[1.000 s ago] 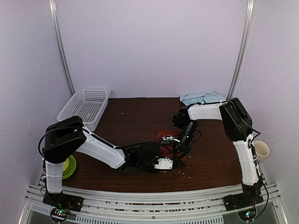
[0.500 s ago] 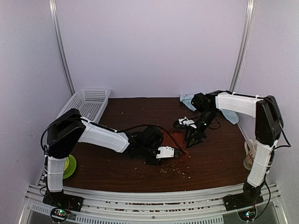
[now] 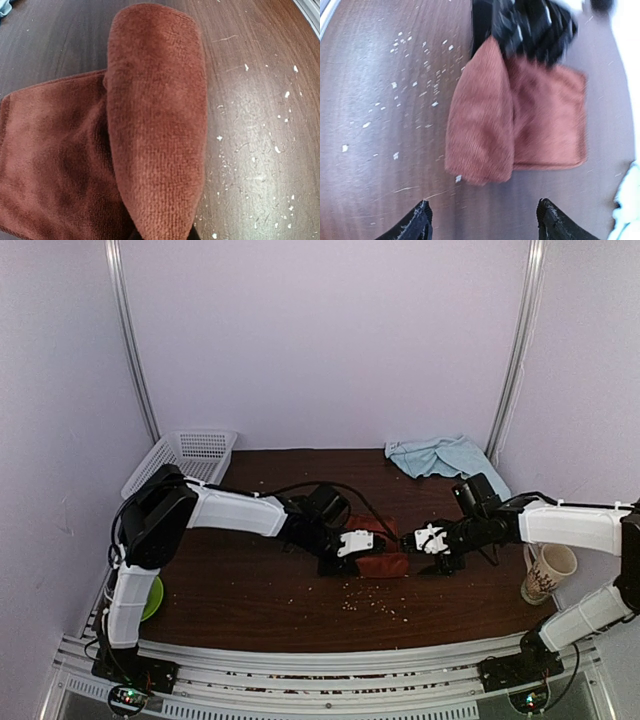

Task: Roll the towels
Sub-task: Roll the towel at the center of the board.

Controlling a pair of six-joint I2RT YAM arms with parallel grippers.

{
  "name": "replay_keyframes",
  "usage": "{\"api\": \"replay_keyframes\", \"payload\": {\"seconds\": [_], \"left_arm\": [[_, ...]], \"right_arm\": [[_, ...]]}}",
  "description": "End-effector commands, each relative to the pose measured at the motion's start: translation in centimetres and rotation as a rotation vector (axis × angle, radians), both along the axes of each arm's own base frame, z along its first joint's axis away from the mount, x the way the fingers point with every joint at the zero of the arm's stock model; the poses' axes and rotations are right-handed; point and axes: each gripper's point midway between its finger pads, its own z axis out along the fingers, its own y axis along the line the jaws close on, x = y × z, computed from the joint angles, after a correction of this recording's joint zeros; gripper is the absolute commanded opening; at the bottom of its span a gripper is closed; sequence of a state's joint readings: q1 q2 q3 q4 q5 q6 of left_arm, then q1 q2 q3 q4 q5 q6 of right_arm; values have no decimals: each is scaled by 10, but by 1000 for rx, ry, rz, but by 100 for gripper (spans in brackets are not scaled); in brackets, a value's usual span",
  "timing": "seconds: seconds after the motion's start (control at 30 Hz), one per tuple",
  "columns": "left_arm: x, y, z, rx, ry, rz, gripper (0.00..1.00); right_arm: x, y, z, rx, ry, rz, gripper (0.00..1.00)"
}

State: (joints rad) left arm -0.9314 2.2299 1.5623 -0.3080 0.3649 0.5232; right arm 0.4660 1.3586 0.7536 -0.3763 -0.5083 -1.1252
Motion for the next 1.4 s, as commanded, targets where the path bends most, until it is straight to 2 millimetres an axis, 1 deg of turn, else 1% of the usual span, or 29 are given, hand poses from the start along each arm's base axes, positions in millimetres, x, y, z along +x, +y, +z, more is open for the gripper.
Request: {"api": "replay_keyframes", "payload": {"seconds": [0.0,0.17,0.27,0.37,0.47,0.6,0.67,0.7,0.8,0.97,1.07,1.13,1.17,1.2,1.27,1.37], "left_arm": [[-26,46,-66,256,212,39,0],[-23,43,-58,247,227,35,0],[-21,44,-58,252,246,45,0],[-17,44,-61,266,298,67,0],[-15,44,-64,276,339,74,0],[-19,46,-66,275,351,61,0],[-20,46,-66,272,356,57,0],[-20,46,-65,270,357,56,0],[-20,46,-63,264,360,51,0],[-22,47,-60,257,359,35,0],[-22,46,-56,247,349,25,0],[-22,46,-51,234,335,13,0],[-21,45,-48,225,322,10,1],[-20,46,-47,222,308,13,2],[-17,46,-39,196,273,15,6],[-9,46,-23,156,201,34,22]], "right_arm": [[13,18,23,47,-227,65,72],[0,35,10,25,-301,94,71],[-5,45,2,12,-340,100,71],[-2,56,0,15,-380,68,71],[4,66,-1,12,-456,15,71],[6,75,-15,-31,-507,-11,70],[7,78,-21,-59,-529,-26,68],[9,79,-20,-59,-546,-40,67],[18,81,-22,-76,-569,-93,62],[25,77,-31,-119,-562,-140,45],[27,75,-40,-152,-549,-145,31],[26,75,-44,-166,-529,-140,16],[26,76,-45,-170,-519,-138,10],[26,76,-47,-176,-509,-134,7],[24,76,-51,-184,-482,-124,3],[22,74,-54,-189,-450,-112,0]]}}
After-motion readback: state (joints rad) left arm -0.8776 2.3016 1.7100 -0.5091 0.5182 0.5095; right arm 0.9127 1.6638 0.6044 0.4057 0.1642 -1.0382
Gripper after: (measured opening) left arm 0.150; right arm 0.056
